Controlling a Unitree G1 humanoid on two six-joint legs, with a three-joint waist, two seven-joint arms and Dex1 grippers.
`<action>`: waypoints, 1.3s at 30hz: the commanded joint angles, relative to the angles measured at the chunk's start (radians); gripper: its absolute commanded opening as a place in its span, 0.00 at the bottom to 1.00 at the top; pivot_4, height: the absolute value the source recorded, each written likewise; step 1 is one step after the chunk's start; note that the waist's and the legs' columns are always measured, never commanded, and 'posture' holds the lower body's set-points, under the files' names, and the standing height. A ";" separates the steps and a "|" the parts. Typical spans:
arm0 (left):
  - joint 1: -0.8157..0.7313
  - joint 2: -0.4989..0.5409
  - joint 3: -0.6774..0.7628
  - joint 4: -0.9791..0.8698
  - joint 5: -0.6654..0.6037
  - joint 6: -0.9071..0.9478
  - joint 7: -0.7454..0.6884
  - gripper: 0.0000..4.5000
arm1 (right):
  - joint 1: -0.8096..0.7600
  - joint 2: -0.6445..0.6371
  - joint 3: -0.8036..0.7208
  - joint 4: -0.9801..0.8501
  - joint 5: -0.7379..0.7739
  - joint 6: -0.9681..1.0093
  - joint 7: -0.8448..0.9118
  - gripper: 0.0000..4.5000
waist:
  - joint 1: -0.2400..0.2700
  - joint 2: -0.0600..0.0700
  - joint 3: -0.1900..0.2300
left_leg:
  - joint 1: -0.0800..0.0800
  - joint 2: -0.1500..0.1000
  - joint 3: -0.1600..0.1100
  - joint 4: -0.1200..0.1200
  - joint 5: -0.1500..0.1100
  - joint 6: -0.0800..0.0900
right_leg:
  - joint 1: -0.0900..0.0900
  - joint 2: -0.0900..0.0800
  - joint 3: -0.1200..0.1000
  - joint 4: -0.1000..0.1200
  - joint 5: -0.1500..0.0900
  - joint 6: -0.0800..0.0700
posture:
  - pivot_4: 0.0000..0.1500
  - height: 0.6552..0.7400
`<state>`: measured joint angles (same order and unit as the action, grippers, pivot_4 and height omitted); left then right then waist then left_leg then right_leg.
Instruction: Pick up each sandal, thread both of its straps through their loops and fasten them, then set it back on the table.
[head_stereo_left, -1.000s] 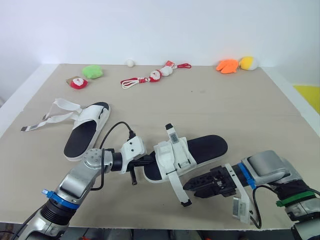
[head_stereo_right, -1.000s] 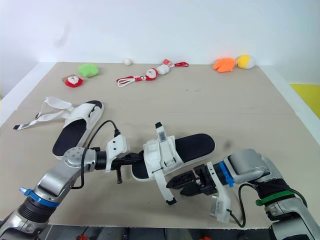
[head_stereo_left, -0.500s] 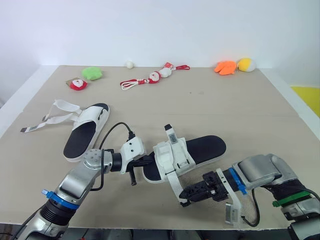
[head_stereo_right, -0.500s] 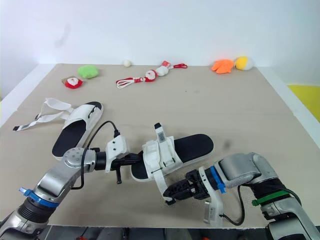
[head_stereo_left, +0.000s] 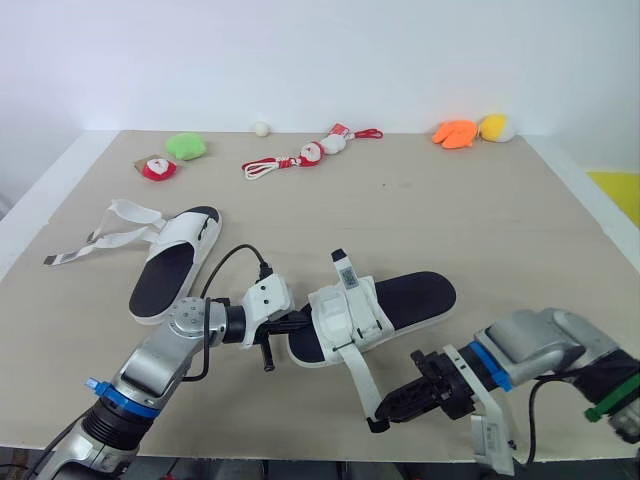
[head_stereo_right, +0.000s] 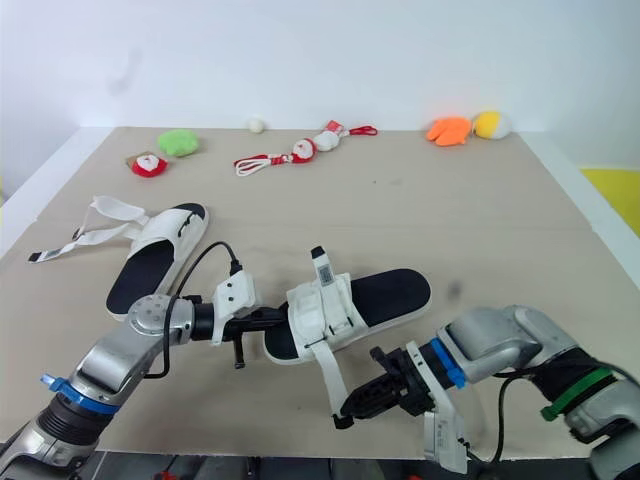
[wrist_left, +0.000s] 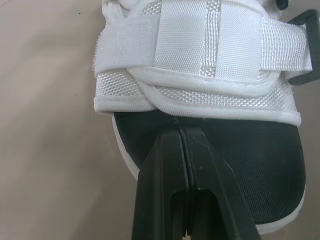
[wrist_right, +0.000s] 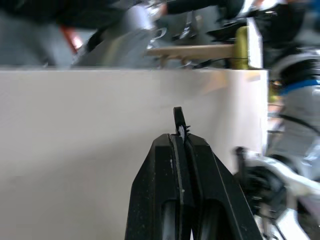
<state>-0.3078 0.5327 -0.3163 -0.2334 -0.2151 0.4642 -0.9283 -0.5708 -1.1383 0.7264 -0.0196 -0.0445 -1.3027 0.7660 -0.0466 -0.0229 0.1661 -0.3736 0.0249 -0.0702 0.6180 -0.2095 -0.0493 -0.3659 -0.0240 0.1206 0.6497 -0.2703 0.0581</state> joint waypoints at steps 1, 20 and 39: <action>0.034 0.020 -0.053 0.058 0.027 0.030 -0.025 0.00 | -0.083 -0.082 0.031 -0.179 0.395 0.267 0.175 0.01 | 0.000 0.001 0.000 | 0.000 0.000 0.000 0.000 0.000 0.000 | 0.000 0.000 0.000 0.000 0.000 0.000 | 1.00 1.00; 0.051 0.009 -0.054 0.046 0.033 0.032 -0.018 0.00 | -0.339 0.260 -0.233 -0.283 0.959 1.929 0.169 0.01 | 0.001 0.004 -0.001 | -0.015 0.002 -0.010 0.002 -0.002 0.003 | -0.010 0.002 -0.011 0.000 0.002 0.003 | 1.00 1.00; 0.037 0.010 -0.052 0.065 0.039 0.023 -0.023 0.00 | -0.456 0.479 -0.308 -0.016 0.646 2.223 0.153 0.01 | 0.000 0.006 0.000 | -0.018 0.002 -0.011 0.005 -0.002 0.003 | -0.014 0.004 -0.013 0.001 0.004 0.006 | 1.00 1.00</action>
<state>-0.3052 0.5273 -0.3067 -0.2366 -0.2129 0.4548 -0.9419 -0.9960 -0.6661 0.4971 -0.0319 0.6307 0.9339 0.9462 -0.0470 -0.0174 0.1664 -0.3920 0.0273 -0.0812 0.6231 -0.2110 -0.0468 -0.3797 -0.0203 0.1074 0.6505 -0.2659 0.0643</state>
